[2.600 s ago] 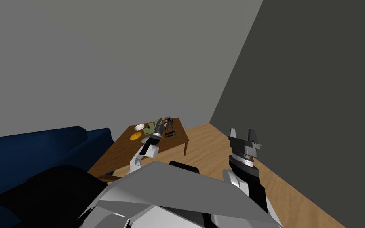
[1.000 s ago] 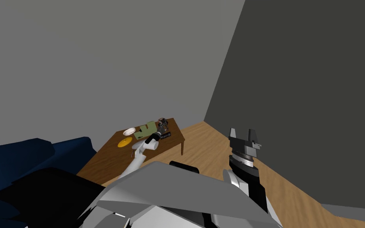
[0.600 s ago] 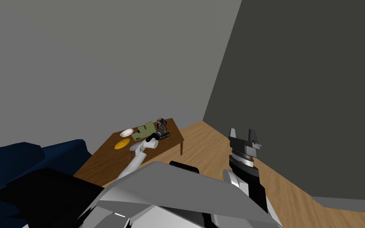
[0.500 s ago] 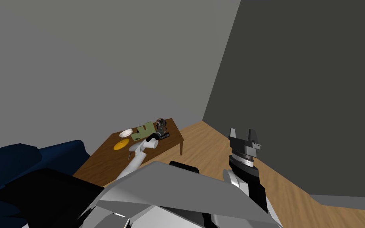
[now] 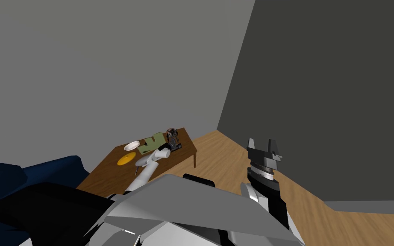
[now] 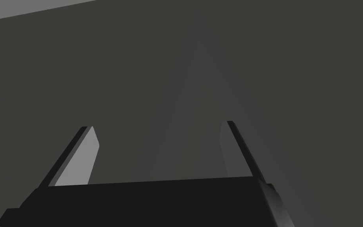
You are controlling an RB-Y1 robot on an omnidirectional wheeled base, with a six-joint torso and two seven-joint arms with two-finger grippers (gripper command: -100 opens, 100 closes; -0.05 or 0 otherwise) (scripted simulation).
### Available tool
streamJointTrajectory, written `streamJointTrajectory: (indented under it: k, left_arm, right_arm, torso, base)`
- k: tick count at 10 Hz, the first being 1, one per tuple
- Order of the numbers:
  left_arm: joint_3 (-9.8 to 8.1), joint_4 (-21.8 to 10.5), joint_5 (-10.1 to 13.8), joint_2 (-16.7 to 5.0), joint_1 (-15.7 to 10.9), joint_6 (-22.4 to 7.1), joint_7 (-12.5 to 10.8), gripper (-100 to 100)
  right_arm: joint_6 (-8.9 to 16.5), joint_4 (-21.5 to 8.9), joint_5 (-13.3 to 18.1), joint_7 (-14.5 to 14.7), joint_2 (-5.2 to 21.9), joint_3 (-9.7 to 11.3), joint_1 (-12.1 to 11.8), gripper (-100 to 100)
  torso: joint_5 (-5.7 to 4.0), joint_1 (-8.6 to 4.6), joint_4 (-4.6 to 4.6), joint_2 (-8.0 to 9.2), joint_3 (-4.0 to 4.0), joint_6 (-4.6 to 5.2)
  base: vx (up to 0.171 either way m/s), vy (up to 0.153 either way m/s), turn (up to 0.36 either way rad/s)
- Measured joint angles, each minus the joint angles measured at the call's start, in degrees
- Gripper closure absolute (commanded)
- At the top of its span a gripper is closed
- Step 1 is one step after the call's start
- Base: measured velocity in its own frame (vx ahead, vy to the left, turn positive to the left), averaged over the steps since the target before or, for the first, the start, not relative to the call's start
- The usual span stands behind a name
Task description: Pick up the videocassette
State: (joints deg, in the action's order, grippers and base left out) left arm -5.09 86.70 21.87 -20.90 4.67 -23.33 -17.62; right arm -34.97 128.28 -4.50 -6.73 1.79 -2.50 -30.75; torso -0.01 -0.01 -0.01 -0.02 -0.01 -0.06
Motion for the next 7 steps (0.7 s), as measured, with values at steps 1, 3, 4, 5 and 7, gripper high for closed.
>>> streamJointTrajectory:
  k: [1,3,4,5,7]
  left_arm:
    - [-0.26,-1.37,0.55,-0.52,-0.72,-1.42,-0.23,-100]
    - [-0.71,-4.11,1.94,-1.94,-2.4,-4.51,-0.72,-100]
    - [-0.85,-5.89,2.4,-2.37,-3.2,-6.01,-0.87,-100]
    - [-1.29,-7.13,3.06,-3.13,-4.06,-7.94,-1.2,-100]
    - [-1.72,-10.7,3.53,-3.64,-6.17,-11.42,-1.67,-100]
  right_arm:
    - [0.0,0.0,0.0,0.0,0.0,0.0,0.01,0]
    - [0.0,0.0,0.0,0.0,0.0,0.0,0.0,0]
    - [0.0,0.0,0.0,0.0,0.0,0.0,0.0,0]
    - [0.0,0.0,0.0,0.0,0.0,0.0,0.0,0]
    - [0.0,0.0,0.0,0.0,0.0,0.0,0.0,0]
  torso:
    - [0.0,0.0,0.0,-0.02,-0.01,0.04]
    - [0.0,0.01,0.0,-0.05,-0.02,0.04]
    - [0.01,0.02,-0.01,-0.04,-0.02,0.01]
    - [0.0,0.01,0.0,-0.04,-0.02,0.03]
    - [0.0,0.0,-0.01,-0.05,-0.02,0.03]
  base:
    - [0.012,0.001,-0.065]
    - [0.016,0.002,-0.08]
    - [0.014,-0.003,-0.101]
    - [0.013,0.001,-0.058]
    - [0.014,-0.002,-0.072]
